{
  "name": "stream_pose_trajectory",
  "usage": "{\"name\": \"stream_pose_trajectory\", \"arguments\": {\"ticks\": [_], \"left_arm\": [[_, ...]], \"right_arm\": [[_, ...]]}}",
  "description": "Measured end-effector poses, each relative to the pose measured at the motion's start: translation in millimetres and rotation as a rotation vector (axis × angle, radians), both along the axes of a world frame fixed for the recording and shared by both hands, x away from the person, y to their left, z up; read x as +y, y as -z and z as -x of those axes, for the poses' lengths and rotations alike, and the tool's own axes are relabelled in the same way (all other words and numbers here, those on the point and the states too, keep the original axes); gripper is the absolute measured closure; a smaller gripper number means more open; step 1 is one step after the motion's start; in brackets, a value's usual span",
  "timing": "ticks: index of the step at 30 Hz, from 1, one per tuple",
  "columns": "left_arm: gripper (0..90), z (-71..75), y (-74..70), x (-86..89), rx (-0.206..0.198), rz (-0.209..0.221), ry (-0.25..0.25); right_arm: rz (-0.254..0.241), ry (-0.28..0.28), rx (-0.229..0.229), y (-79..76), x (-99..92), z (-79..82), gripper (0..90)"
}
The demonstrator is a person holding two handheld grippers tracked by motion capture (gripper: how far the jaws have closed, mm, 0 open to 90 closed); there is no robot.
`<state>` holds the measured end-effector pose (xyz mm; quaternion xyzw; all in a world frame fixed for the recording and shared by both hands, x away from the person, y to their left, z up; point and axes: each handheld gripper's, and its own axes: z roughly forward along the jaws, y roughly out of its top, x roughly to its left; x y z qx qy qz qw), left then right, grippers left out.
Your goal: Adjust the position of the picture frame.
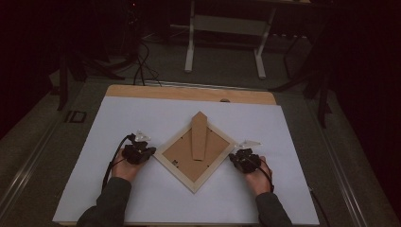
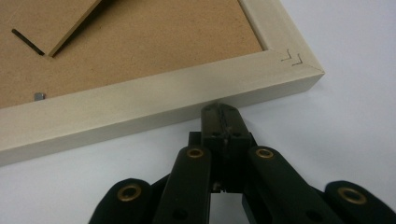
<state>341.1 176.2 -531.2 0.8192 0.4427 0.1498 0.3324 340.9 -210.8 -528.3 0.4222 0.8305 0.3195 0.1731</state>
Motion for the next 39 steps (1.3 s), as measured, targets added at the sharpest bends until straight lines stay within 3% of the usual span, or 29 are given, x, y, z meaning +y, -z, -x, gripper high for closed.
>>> {"name": "stream_pose_trajectory", "arguments": {"ticks": [6,16,19,23,26,39], "left_arm": [[90.0,5.7,-0.7,-7.9,-0.002,-0.015,0.046],[90.0,18.0,2.0,-16.2,0.010,0.039,0.074],[90.0,23.1,2.2,-21.5,0.019,0.045,0.105],[90.0,21.6,2.0,-23.9,0.017,0.039,0.107],[90.0,21.2,2.0,-24.7,0.028,0.049,0.100],[90.0,32.2,2.3,-37.7,0.038,0.061,0.152]], "right_arm": [[0.007,0.006,0.001,-0.5,-0.1,-2.9,90.0],[0.007,0.015,0.009,-1.1,-1.7,-7.7,90.0],[0.009,0.019,0.014,-1.5,-2.7,-10.3,90.0],[-0.009,0.030,0.030,-2.0,-4.5,-13.9,90.0],[-0.002,0.035,0.033,-2.5,-4.3,-15.7,90.0],[0.030,0.043,0.050,-5.3,-3.4,-22.4,90.0]]}}
